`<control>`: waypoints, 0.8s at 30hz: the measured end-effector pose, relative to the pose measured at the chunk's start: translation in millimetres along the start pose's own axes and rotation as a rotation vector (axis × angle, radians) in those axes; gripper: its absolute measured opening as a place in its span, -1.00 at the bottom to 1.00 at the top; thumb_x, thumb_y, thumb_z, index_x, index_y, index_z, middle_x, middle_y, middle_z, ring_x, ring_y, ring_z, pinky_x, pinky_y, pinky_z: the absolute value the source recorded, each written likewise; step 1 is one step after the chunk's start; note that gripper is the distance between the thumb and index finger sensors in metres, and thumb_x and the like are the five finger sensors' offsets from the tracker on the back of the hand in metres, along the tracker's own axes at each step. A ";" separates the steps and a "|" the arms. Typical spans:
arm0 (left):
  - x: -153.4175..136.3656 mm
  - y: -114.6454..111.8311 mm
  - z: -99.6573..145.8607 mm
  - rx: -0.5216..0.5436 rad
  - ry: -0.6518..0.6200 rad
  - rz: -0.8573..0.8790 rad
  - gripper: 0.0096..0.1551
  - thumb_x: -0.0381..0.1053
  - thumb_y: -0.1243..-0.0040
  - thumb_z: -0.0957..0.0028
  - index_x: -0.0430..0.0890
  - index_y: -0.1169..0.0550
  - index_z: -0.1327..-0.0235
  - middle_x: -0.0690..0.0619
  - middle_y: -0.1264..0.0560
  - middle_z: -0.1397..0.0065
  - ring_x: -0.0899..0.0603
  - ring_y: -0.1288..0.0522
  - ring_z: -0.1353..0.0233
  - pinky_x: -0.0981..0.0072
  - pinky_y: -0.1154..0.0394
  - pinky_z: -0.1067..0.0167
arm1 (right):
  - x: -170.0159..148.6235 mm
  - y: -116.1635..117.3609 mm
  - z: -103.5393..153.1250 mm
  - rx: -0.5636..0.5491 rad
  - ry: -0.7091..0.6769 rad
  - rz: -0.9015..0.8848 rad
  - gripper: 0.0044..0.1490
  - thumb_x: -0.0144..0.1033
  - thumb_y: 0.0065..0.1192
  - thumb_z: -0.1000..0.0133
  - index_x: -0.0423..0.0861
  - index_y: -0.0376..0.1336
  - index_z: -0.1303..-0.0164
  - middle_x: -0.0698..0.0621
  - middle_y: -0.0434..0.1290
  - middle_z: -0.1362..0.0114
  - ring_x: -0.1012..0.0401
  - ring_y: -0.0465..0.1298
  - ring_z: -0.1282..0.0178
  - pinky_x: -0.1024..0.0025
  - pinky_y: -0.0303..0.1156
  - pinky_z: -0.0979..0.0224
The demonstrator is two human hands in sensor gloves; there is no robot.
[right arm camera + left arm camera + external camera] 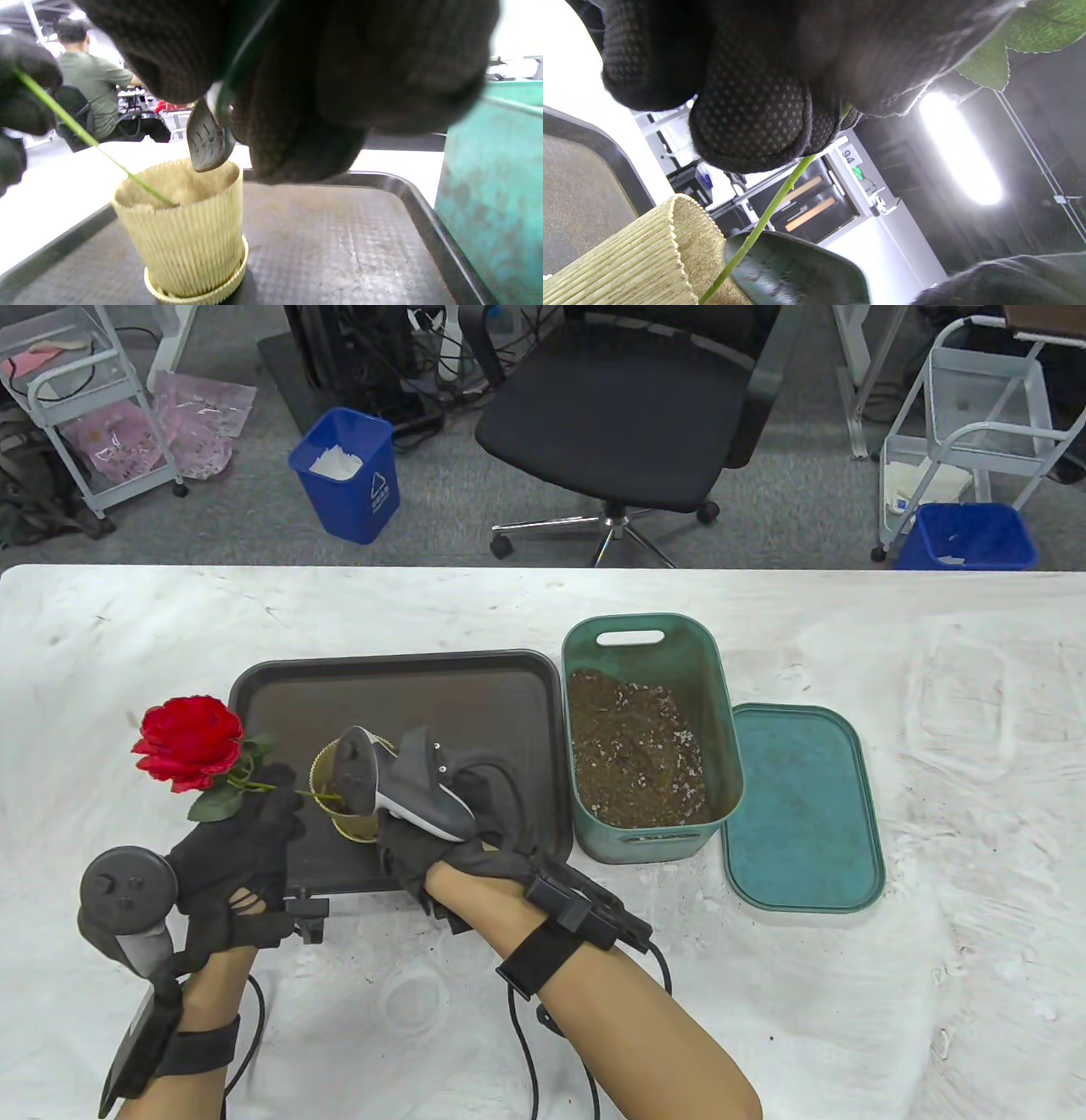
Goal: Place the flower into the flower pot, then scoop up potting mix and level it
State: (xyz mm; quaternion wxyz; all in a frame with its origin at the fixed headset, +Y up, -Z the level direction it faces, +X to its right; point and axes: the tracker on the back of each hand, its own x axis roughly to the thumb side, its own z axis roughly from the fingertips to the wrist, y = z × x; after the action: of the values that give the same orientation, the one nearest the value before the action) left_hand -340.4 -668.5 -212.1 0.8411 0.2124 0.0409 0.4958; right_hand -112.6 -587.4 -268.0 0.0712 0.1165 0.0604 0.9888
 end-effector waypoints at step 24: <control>1.6 -4.0 0.6 -0.015 -0.005 0.009 -0.54 0.12 -0.44 0.11 -0.03 -0.74 0.00 0.02 -0.74 0.00 -0.03 -0.83 0.27 0.15 -0.74 0.16 | -221.5 -69.1 -4.5 0.005 0.697 -0.228 -0.33 -0.21 0.33 0.04 -0.32 0.33 -0.17 -0.24 0.66 0.05 0.05 0.75 0.46 0.34 0.72 0.49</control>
State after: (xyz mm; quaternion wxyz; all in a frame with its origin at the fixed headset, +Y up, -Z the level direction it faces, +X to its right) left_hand -336.2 -669.0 -212.9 0.8406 0.2075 0.0341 0.4992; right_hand 108.3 -554.2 -330.9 0.1557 -0.2349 0.0960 0.9547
